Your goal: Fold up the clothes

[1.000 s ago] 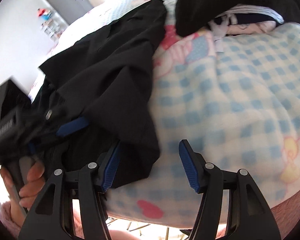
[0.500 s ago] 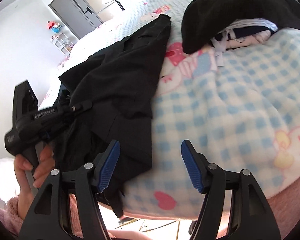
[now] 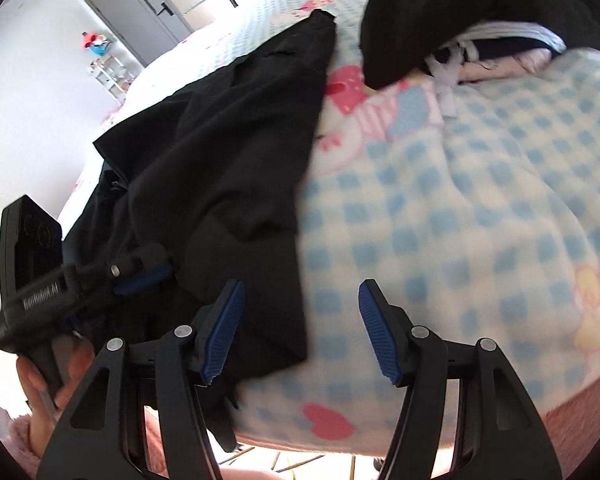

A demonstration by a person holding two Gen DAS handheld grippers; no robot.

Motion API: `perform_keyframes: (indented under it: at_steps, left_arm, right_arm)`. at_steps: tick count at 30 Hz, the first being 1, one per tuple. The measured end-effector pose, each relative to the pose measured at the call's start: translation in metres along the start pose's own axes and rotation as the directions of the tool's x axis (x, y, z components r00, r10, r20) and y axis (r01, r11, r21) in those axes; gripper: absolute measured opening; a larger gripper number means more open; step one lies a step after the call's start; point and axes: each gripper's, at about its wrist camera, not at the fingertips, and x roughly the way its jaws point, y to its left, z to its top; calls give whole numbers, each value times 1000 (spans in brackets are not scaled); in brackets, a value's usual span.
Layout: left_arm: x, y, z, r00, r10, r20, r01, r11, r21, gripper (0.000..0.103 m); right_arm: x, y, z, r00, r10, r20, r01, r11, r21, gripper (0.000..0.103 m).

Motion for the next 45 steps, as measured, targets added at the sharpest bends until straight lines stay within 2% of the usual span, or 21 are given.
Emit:
perform_keyframes:
  at_steps: [3, 5, 8, 13, 16, 18, 19, 22, 24, 25, 26, 27, 29, 30, 33, 35, 39, 41, 42, 43, 45]
  left_arm:
    - [2, 18, 4, 1000, -12, 12, 13, 994, -107, 48]
    - [-2, 20, 5, 1000, -3, 16, 4, 995, -100, 46]
    - [-14, 17, 3, 999, 46, 27, -45, 999, -24, 46]
    - [-16, 34, 8, 999, -48, 12, 49, 990, -133, 50]
    - [-5, 27, 7, 999, -44, 0, 44, 994, -99, 46]
    - [-3, 23, 1, 1000, -21, 9, 21, 998, -65, 37]
    - [-3, 23, -1, 1000, -7, 20, 8, 998, -59, 29]
    - [-10, 28, -7, 999, -17, 42, 20, 997, -68, 23]
    - [1, 28, 6, 998, -30, 52, 34, 997, -69, 24]
    - [22, 17, 23, 997, -39, 69, 45, 996, -79, 31]
    - [25, 19, 29, 995, -53, 82, 60, 994, -94, 37]
    - [22, 24, 31, 993, -67, 94, 77, 991, -109, 50]
    - [14, 39, 34, 992, -63, 108, 78, 988, -135, 51]
    - [25, 27, 42, 993, -59, 105, 73, 988, -134, 49]
    - [47, 5, 52, 995, -64, 83, 73, 990, -117, 19]
    - [54, -2, 48, 996, -49, 73, 56, 994, -98, 16]
    - [73, -10, 44, 998, -46, 48, 50, 995, -84, 13]
    - [72, -5, 38, 997, -75, 29, 77, 991, -105, 18]
    - [76, -1, 38, 996, -94, 9, 94, 988, -125, 38]
    - [82, -1, 41, 992, -126, -6, 124, 981, -149, 52]
    - [96, -8, 47, 985, -171, -20, 164, 970, -179, 57]
  right_arm:
    - [23, 7, 3, 996, 30, -87, -32, 999, -23, 62]
    - [30, 11, -4, 993, -77, -87, 68, 993, -101, 58]
    - [28, -4, -10, 978, -194, -72, 186, 977, -102, 58]
    - [10, -26, -14, 958, -278, -76, 273, 960, -68, 55]
    - [-9, -29, -9, 969, -244, -46, 243, 970, -20, 55]
    - [-27, -27, 1, 988, -151, 27, 151, 988, 10, 57]
    - [-29, -25, 8, 995, -93, 38, 93, 996, 13, 62]
    - [-15, -13, 22, 999, 33, 18, -33, 999, 0, 65]
    - [17, 0, 31, 999, 14, -36, -15, 999, -30, 64]
    - [29, 2, 33, 998, -27, -57, 25, 999, -44, 64]
    - [39, 3, 33, 995, -71, -74, 67, 996, -58, 57]
    - [43, 0, 32, 992, -92, -82, 88, 995, -56, 53]
    - [45, -10, 29, 989, -120, -87, 117, 992, -39, 43]
    - [43, -13, 28, 987, -136, -83, 134, 990, -39, 42]
    - [31, -22, 26, 975, -214, -57, 212, 976, -43, 37]
    - [21, -31, 23, 969, -241, -47, 240, 970, -20, 33]
    - [-2, -44, 25, 978, -206, -24, 207, 977, 46, 31]
    - [-12, -44, 29, 991, -131, 0, 131, 989, 61, 36]
    - [-17, -43, 32, 997, -79, 12, 78, 994, 72, 38]
    - [-17, -44, 36, 999, -42, 16, 40, 996, 86, 46]
    - [-9, -43, 47, 1000, 4, 5, -5, 996, 95, 55]
